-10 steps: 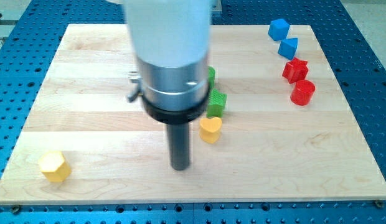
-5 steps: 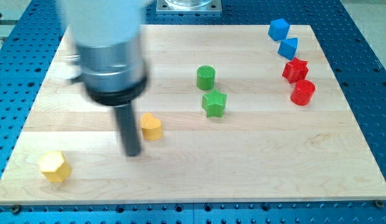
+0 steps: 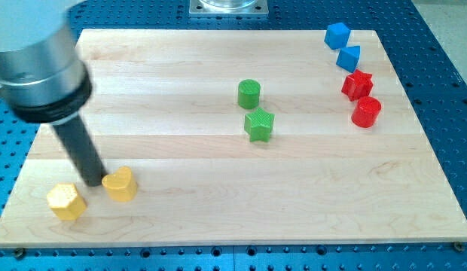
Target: Move the heart to the top right of the hexagon
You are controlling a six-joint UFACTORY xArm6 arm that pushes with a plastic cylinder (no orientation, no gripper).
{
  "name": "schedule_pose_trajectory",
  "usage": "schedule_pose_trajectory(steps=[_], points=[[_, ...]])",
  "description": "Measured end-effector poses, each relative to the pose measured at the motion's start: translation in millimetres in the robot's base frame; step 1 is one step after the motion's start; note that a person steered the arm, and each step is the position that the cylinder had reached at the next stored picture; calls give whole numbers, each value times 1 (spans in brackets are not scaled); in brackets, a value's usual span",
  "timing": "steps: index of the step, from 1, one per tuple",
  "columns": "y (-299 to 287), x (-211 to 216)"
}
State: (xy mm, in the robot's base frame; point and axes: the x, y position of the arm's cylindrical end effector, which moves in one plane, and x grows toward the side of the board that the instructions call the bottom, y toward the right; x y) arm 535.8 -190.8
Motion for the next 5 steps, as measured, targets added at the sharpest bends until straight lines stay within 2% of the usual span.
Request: schedule_pose_trajectory(steps=[1, 2, 4, 5], points=[[70, -33], [106, -7], [40, 5], [35, -3]])
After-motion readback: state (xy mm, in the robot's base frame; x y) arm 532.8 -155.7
